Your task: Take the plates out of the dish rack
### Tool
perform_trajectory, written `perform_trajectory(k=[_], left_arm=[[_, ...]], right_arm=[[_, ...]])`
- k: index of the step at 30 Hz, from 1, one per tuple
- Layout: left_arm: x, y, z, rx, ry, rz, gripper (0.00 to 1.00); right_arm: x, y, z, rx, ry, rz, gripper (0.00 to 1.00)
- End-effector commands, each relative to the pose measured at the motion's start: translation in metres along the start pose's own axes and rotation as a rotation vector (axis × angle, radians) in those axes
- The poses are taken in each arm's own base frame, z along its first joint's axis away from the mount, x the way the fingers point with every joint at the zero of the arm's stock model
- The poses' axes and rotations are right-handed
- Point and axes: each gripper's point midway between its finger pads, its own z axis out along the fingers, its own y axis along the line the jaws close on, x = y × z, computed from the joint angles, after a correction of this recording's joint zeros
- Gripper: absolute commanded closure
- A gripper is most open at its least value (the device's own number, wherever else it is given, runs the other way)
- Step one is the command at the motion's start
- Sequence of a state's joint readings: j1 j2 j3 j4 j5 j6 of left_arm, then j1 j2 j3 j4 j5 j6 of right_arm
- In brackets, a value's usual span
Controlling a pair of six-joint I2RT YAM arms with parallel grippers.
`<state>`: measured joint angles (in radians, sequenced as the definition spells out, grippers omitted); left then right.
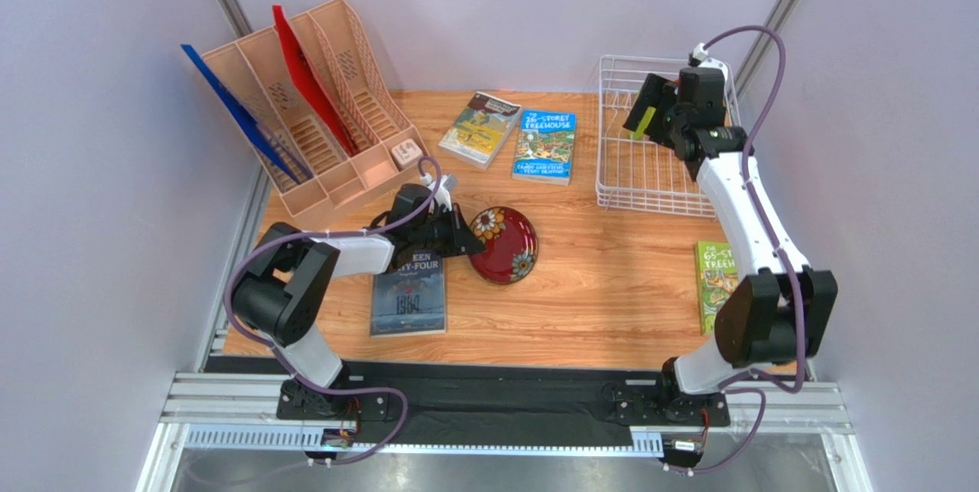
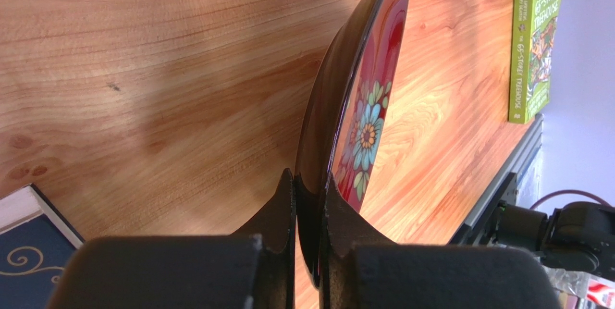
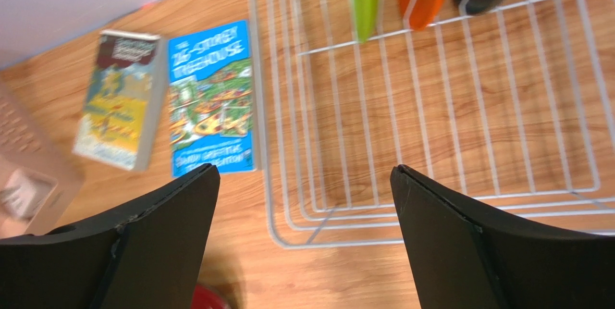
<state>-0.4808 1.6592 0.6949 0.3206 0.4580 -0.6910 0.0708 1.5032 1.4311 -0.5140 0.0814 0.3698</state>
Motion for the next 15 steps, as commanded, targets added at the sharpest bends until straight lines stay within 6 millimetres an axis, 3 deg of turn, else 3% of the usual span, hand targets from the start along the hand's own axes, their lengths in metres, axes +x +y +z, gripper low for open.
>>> perform_trajectory(k=[1, 5, 15], left_arm=[[-0.017, -0.007, 0.006, 0.03, -0.049, 0.048, 0.81], [-0.014, 0.001, 0.012, 0.008, -0.035, 0.046, 0.64], [-0.015, 0.023, 0.02, -0.094, -0.012, 0.074, 0.6]], right_arm=[[-0.023, -0.037, 0.029, 0.184, -0.02, -0.024, 0.04], [-0.038, -0.041, 0.062, 0.215, -0.025, -0.053, 0.05], [-0.045, -0.045, 0.154, 0.262, -0.021, -0.137, 0.18]])
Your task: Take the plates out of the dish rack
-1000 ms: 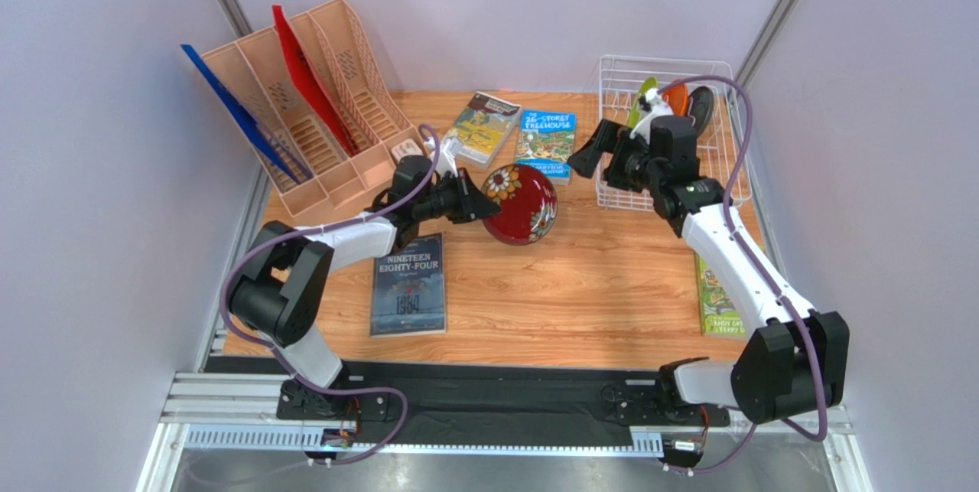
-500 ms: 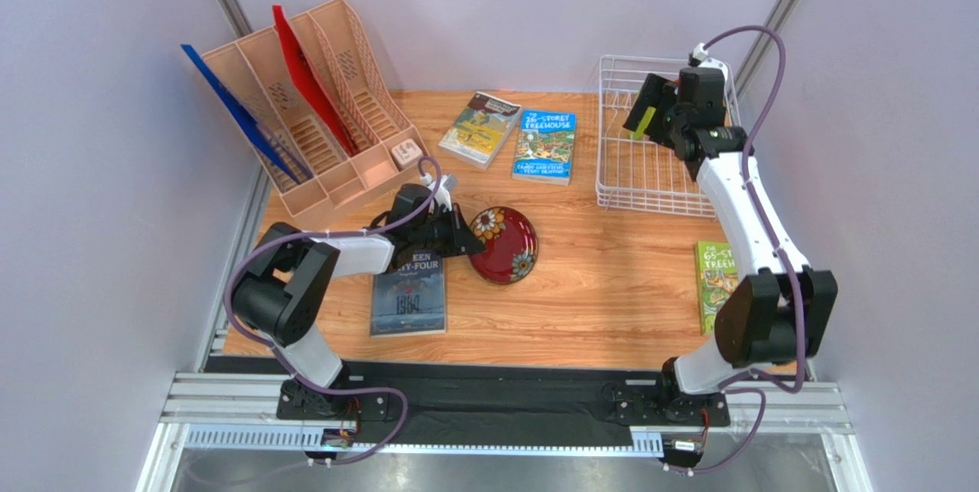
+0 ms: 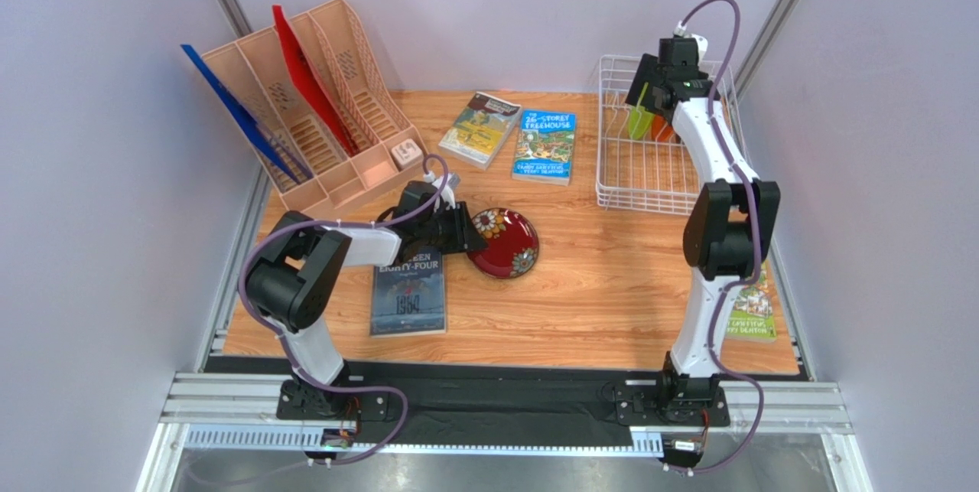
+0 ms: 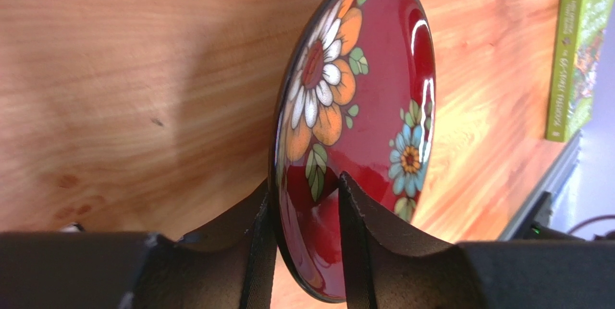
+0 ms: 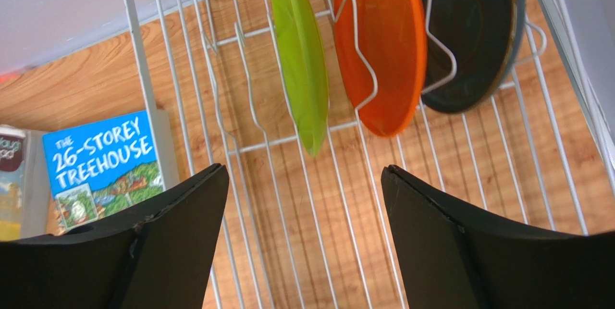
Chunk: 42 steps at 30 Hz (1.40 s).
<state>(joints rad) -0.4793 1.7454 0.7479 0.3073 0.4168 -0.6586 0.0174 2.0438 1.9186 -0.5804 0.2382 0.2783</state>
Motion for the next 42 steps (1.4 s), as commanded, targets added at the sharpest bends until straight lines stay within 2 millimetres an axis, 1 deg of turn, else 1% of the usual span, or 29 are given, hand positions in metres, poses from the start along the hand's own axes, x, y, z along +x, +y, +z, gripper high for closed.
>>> perform_trajectory(k=[1, 2, 4, 5, 6, 7, 9, 10, 11, 13, 16, 20, 21, 22, 24, 25, 26, 27, 29, 30, 31, 32, 33, 34, 36, 37, 38, 39, 42], left_arm=[[-0.012, 0.006, 0.005, -0.041, -0.02, 0.071, 0.59], [-0.01, 0.009, 0.006, -0.055, -0.009, 0.071, 0.59], [-0.012, 0.013, 0.007, -0.073, -0.01, 0.083, 0.56], [-0.011, 0.016, 0.008, -0.088, -0.002, 0.081, 0.53], [-0.014, 0.016, 0.009, -0.094, -0.009, 0.088, 0.52], [-0.013, 0.018, 0.01, -0.102, -0.003, 0.091, 0.52], [-0.013, 0.022, 0.011, -0.122, 0.0, 0.096, 0.45], [-0.013, 0.024, 0.011, -0.128, 0.003, 0.095, 0.43], [-0.013, 0.025, 0.01, -0.135, 0.002, 0.1, 0.38], [-0.011, 0.031, 0.01, -0.159, 0.006, 0.099, 0.35], [-0.01, 0.035, 0.011, -0.176, 0.012, 0.101, 0.33], [-0.01, 0.04, 0.009, -0.204, 0.009, 0.101, 0.3], [-0.01, 0.04, 0.008, -0.208, 0.007, 0.105, 0.3], [-0.01, 0.041, 0.007, -0.217, 0.007, 0.105, 0.29], [-0.01, 0.046, 0.003, -0.249, -0.002, 0.107, 0.27], [-0.012, 0.046, -0.001, -0.258, -0.01, 0.115, 0.26], [-0.013, 0.05, -0.004, -0.282, -0.019, 0.119, 0.2], [-0.018, 0.047, -0.008, -0.283, -0.037, 0.13, 0.17], [-0.021, 0.048, -0.017, -0.314, -0.048, 0.155, 0.01], [-0.03, 0.042, -0.026, -0.32, -0.077, 0.171, 0.0], [-0.031, 0.041, -0.032, -0.337, -0.077, 0.195, 0.0], [-0.039, 0.038, -0.039, -0.356, -0.104, 0.214, 0.0], [-0.051, 0.028, -0.048, -0.35, -0.148, 0.233, 0.0], [-0.049, 0.028, -0.055, -0.37, -0.135, 0.237, 0.0], [-0.067, 0.017, -0.07, -0.383, -0.186, 0.273, 0.0], [-0.066, 0.017, -0.075, -0.399, -0.177, 0.281, 0.0], [-0.073, 0.014, -0.08, -0.409, -0.197, 0.291, 0.0], [-0.078, 0.009, -0.086, -0.409, -0.217, 0.297, 0.0], [-0.083, 0.002, -0.095, -0.393, -0.251, 0.315, 0.0]], right_arm=[[-0.026, 0.003, 0.024, 0.036, -0.088, -0.051, 0.2], [-0.027, 0.003, 0.034, 0.047, -0.092, -0.064, 0.22], [-0.029, 0.002, 0.041, 0.064, -0.096, -0.076, 0.27], [-0.033, 0.003, 0.048, 0.073, -0.105, -0.084, 0.27], [-0.033, 0.003, 0.052, 0.08, -0.104, -0.09, 0.28], [-0.03, 0.004, 0.056, 0.081, -0.097, -0.101, 0.33], [-0.03, 0.004, 0.064, 0.092, -0.097, -0.115, 0.37], [-0.032, 0.004, 0.066, 0.093, -0.103, -0.12, 0.41], [-0.031, 0.002, 0.068, 0.104, -0.105, -0.126, 0.42], [-0.029, 0.002, 0.073, 0.109, -0.1, -0.143, 0.43], [-0.025, 0.003, 0.077, 0.114, -0.095, -0.16, 0.47], [-0.022, -0.002, 0.081, 0.134, -0.086, -0.173, 0.48], [-0.02, -0.001, 0.083, 0.134, -0.081, -0.18, 0.53], [-0.02, -0.001, 0.084, 0.132, -0.083, -0.185, 0.66], [-0.016, 0.0, 0.087, 0.129, -0.076, -0.197, 0.72], [-0.015, 0.001, 0.088, 0.13, -0.076, -0.204, 0.88], [-0.014, 0.004, 0.088, 0.132, -0.076, -0.219, 0.93], [-0.014, 0.003, 0.088, 0.134, -0.074, -0.226, 1.0], [-0.017, 0.006, 0.08, 0.153, -0.089, -0.257, 1.0], [-0.024, 0.008, 0.075, 0.166, -0.117, -0.263, 1.0], [-0.026, 0.009, 0.072, 0.183, -0.135, -0.269, 1.0], [-0.03, 0.009, 0.064, 0.233, -0.159, -0.321, 1.0], [-0.041, 0.008, 0.053, 0.261, -0.206, -0.327, 1.0], [-0.047, 0.009, 0.047, 0.286, -0.232, -0.338, 1.0], [-0.063, 0.009, 0.024, 0.367, -0.305, -0.36, 1.0], [-0.07, 0.008, 0.015, 0.396, -0.333, -0.357, 1.0], [-0.073, 0.007, 0.005, 0.448, -0.353, -0.361, 1.0], [-0.083, 0.007, -0.003, 0.474, -0.391, -0.366, 1.0], [-0.097, 0.004, -0.031, 0.545, -0.451, -0.345, 1.0]])
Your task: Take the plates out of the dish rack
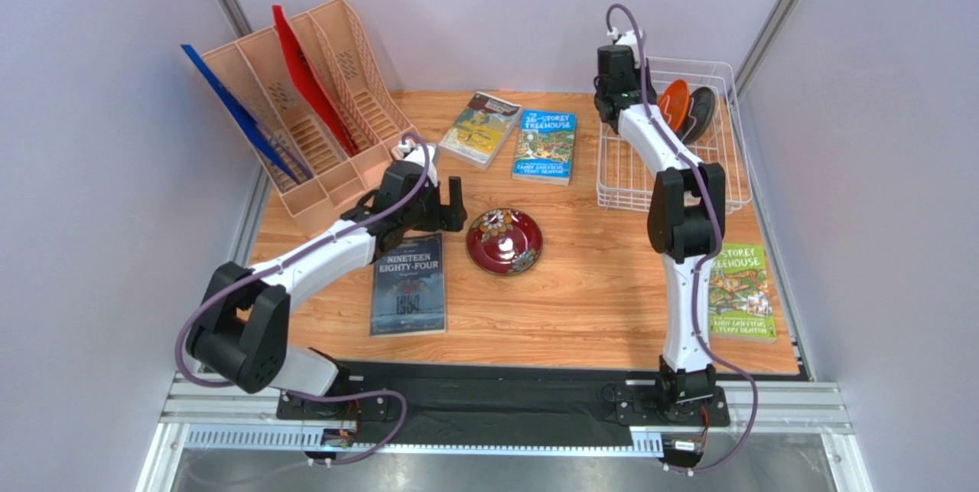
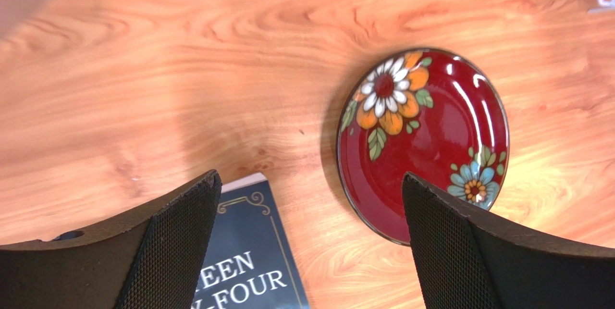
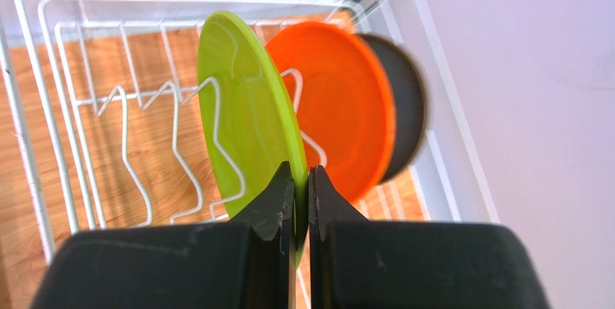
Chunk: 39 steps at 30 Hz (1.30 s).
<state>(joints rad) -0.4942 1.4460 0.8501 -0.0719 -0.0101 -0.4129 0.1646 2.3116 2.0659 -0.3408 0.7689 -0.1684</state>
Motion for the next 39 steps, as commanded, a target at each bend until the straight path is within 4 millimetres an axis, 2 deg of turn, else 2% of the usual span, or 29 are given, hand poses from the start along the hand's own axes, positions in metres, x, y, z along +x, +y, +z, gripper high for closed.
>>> perform_trajectory(k=[1, 2, 4, 5, 7, 8, 9, 10, 11, 12, 13, 14, 15, 17, 18, 20, 21, 22, 23, 28, 31, 34, 35, 36, 38, 39], left_arm=[[-0.02, 0.0, -0.017, -0.018, -0.057, 0.058, 0.0], [-0.022, -0.006, -0.018, 0.014, -0.054, 0.064, 0.0], [-0.024, -0.013, -0.018, 0.046, -0.048, 0.065, 0.0], [-0.025, -0.02, -0.017, 0.08, -0.046, 0.062, 0.0], [-0.029, -0.028, -0.017, 0.115, -0.05, 0.042, 0.0], [-0.029, -0.035, -0.017, 0.153, -0.048, 0.036, 0.0], [-0.032, -0.041, -0.017, 0.179, -0.057, 0.029, 0.0], [-0.033, -0.046, -0.016, 0.207, -0.057, 0.022, 0.0], [-0.033, -0.055, -0.017, 0.256, -0.047, 0.017, 0.0], [-0.035, -0.061, -0.017, 0.286, -0.054, 0.012, 0.0], [-0.039, -0.074, -0.02, 0.353, -0.063, -0.004, 0.0], [-0.039, -0.079, -0.018, 0.382, -0.057, -0.013, 0.0], [-0.046, -0.088, -0.02, 0.429, -0.085, -0.017, 0.0], [-0.045, -0.106, -0.024, 0.536, -0.063, -0.048, 0.0], [-0.055, -0.115, -0.026, 0.586, -0.099, -0.055, 0.0], [-0.054, -0.129, -0.03, 0.671, -0.082, -0.093, 0.0], [-0.062, -0.137, -0.033, 0.715, -0.113, -0.093, 0.0], [-0.064, -0.143, -0.036, 0.754, -0.11, -0.095, 0.0], [-0.063, -0.147, -0.034, 0.771, -0.096, -0.124, 0.0], [-0.071, -0.168, -0.037, 0.868, -0.12, -0.15, 0.0], [-0.072, -0.178, -0.035, 0.903, -0.129, -0.175, 0.01], [-0.068, -0.185, -0.03, 0.909, -0.136, -0.182, 0.05], [-0.065, -0.188, -0.027, 0.911, -0.131, -0.181, 0.1], [-0.064, -0.188, -0.025, 0.909, -0.129, -0.183, 0.2], [-0.063, -0.188, -0.022, 0.898, -0.129, -0.193, 0.28], [-0.063, -0.188, -0.021, 0.895, -0.13, -0.193, 0.39]], right_arm=[[-0.088, -0.081, -0.062, 0.231, -0.205, 0.127, 1.0], [-0.092, -0.087, -0.072, 0.244, -0.213, 0.137, 1.0], [-0.089, -0.092, -0.086, 0.24, -0.197, 0.142, 1.0], [-0.097, -0.11, -0.108, 0.245, -0.213, 0.182, 1.0], [-0.094, -0.115, -0.127, 0.185, -0.211, 0.254, 1.0], [-0.094, -0.116, -0.145, 0.104, -0.221, 0.275, 1.0], [-0.083, -0.116, -0.154, 0.052, -0.188, 0.258, 1.0], [-0.077, -0.099, -0.162, -0.081, -0.173, 0.269, 1.0], [-0.066, -0.098, -0.181, -0.159, -0.15, 0.344, 1.0], [-0.049, -0.089, -0.189, -0.222, -0.118, 0.337, 1.0], [-0.042, -0.068, -0.203, -0.366, -0.11, 0.334, 1.0], [-0.016, -0.054, -0.209, -0.428, -0.06, 0.347, 1.0], [-0.017, -0.058, -0.228, -0.494, -0.076, 0.382, 1.0], [-0.01, -0.039, -0.255, -0.666, -0.06, 0.44, 1.0], [0.002, -0.036, -0.268, -0.73, -0.054, 0.456, 1.0], [0.009, -0.022, -0.289, -0.869, -0.048, 0.5, 1.0], [0.02, -0.017, -0.3, -0.923, -0.027, 0.534, 1.0], [0.023, -0.011, -0.311, -0.991, -0.02, 0.545, 1.0], [0.018, -0.01, -0.317, -1.03, -0.046, 0.574, 1.0], [0.038, 0.006, -0.34, -1.179, 0.012, 0.627, 1.0], [0.039, 0.01, -0.349, -1.238, 0.017, 0.656, 1.0], [0.044, 0.017, -0.356, -1.295, 0.034, 0.674, 1.0], [0.048, 0.019, -0.356, -1.302, 0.044, 0.68, 1.0], [0.048, 0.02, -0.357, -1.308, 0.042, 0.682, 1.0], [0.05, 0.021, -0.357, -1.316, 0.049, 0.692, 1.0], [0.053, 0.023, -0.357, -1.32, 0.058, 0.69, 1.0]])
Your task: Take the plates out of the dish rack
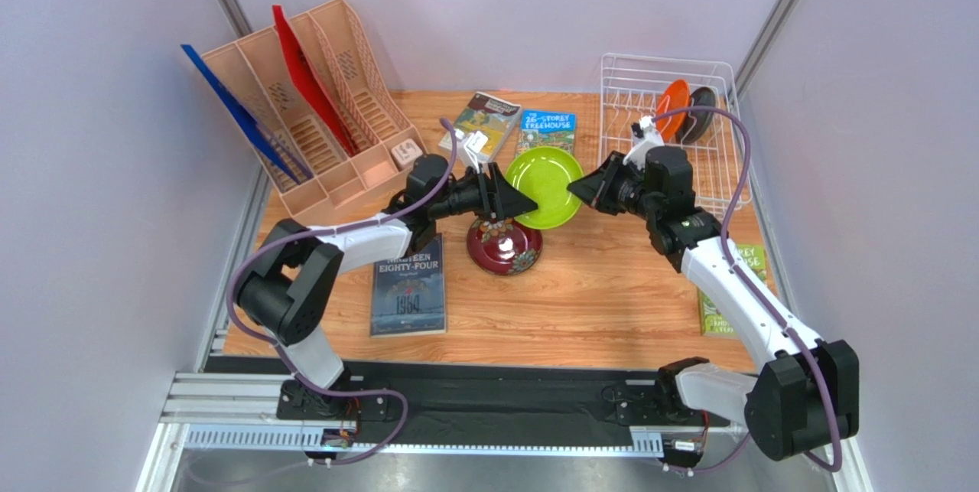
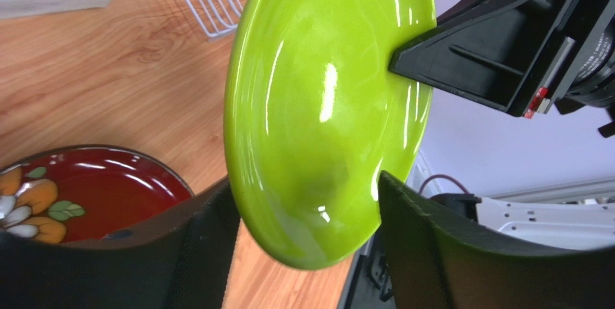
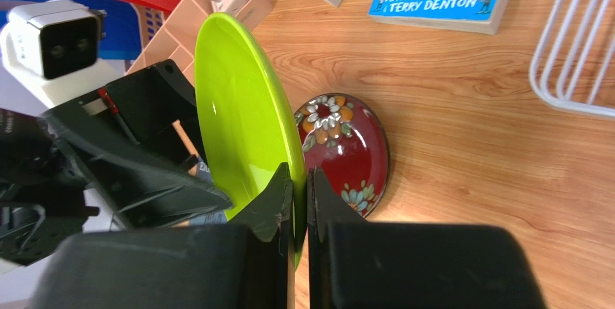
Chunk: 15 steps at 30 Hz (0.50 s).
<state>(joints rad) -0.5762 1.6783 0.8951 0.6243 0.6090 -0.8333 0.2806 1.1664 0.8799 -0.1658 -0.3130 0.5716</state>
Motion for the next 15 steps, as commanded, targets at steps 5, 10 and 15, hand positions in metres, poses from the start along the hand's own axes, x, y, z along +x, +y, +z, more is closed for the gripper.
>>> perform_trajectory(k=[5, 10, 15], left_arm=[[-0.02, -0.01, 0.007, 0.019, -0.072, 0.034, 1.0], [-0.018, 0.008, -0.001, -0.102, -0.073, 0.063, 1.0], [-0.003, 0.055, -0.029, -0.394, -0.03, 0.09, 1.0]], right_arm=[[-0.005, 0.031, 0.004, -0.163, -0.008, 0.041, 1.0], [-0.009, 0.028, 0.008, -0.14, -0.008, 0.026, 0.79], [-0.038, -0.026, -0.002, 0.205, -0.098, -0.102, 0.22]])
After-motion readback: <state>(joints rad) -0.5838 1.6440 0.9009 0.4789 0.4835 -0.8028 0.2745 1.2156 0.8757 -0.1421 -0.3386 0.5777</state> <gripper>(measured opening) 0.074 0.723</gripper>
